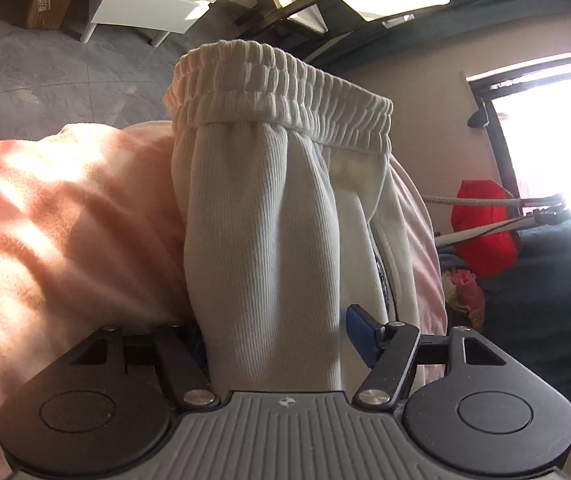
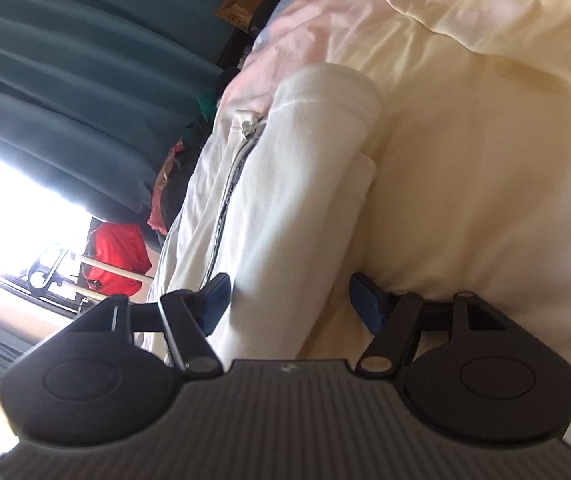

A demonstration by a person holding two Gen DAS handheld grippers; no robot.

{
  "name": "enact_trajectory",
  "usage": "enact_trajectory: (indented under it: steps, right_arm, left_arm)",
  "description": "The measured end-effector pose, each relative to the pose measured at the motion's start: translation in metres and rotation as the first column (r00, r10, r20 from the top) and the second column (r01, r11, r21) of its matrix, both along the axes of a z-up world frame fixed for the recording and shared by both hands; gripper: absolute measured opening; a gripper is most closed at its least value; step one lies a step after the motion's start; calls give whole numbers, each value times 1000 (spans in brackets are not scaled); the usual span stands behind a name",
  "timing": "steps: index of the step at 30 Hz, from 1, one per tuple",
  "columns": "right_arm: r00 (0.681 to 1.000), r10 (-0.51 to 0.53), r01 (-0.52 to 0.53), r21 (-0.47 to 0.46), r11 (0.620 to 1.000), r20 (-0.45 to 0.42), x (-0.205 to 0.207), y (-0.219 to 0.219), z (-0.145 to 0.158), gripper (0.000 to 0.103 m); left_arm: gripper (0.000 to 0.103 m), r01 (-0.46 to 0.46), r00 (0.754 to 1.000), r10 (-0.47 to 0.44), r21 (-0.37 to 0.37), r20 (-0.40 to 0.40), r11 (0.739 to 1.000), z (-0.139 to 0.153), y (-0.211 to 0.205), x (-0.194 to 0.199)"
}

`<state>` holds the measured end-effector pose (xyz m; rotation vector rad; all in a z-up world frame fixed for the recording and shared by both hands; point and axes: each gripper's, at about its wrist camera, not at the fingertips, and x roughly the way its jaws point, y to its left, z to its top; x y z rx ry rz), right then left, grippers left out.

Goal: Fold clothes

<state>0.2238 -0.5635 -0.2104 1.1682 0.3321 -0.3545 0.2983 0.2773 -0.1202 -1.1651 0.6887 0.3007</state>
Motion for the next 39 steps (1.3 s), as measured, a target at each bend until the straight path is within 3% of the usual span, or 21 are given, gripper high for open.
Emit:
enact_trajectory:
  steps: [2, 4, 6, 9, 11, 15, 22, 26, 29, 32, 35, 39]
  right_arm:
    - [999, -34, 34, -34, 999, 10, 11, -2, -1, 70]
    - [998, -68, 68, -48, 996, 8, 19, -4, -1, 63]
    - [996, -84, 84, -56, 995, -4, 27, -7, 0, 37]
    - [998, -59, 58, -82, 995, -6, 30, -10, 12, 24]
    - [999, -38, 38, -120, 992, -1, 27, -9, 25, 21]
    - [1000, -25, 27, -129, 991, 14, -3, -5, 55, 19]
    - [999, -47, 49, -66, 997, 24, -85, 2, 74, 19]
    - [999, -32, 31, -78, 996, -13, -137, 12, 68, 19]
    - [999, -19, 19, -5, 1000, -37, -159, 6, 62, 19]
    - [999, -6, 7, 13, 1000, -52, -169, 5, 60, 19]
    - [998, -2, 3, 6, 1000, -61, -171, 7, 58, 19]
    - [998, -8, 11, 38, 999, -62, -171, 1, 45, 19]
  left_arm:
    - [52, -19, 1000, 19, 63, 7, 998, 6, 2, 11]
    - [41, -27, 1000, 26, 105, 18, 994, 12, 3, 19]
    - [23, -38, 999, 35, 123, 29, 992, 19, 4, 20]
    - [17, -94, 995, 91, 114, 35, 989, 33, 6, 11]
    - [16, -121, 992, 118, 85, 42, 989, 46, 8, 3]
    - [15, -87, 994, 79, 119, 77, 989, 84, 9, -14]
    - [15, -40, 997, 33, 114, 65, 993, 122, 29, -107]
    - [15, -23, 999, 16, 137, 52, 990, 114, 45, -184]
    - [15, 7, 1000, -8, 123, 11, 992, 91, 59, -220]
    - [15, 10, 1000, -9, 116, -10, 993, 68, 62, -241]
    - [16, 6, 1000, -8, 112, 19, 994, 57, 61, -257]
    - [24, 31, 999, -27, 127, -32, 991, 63, 55, -263]
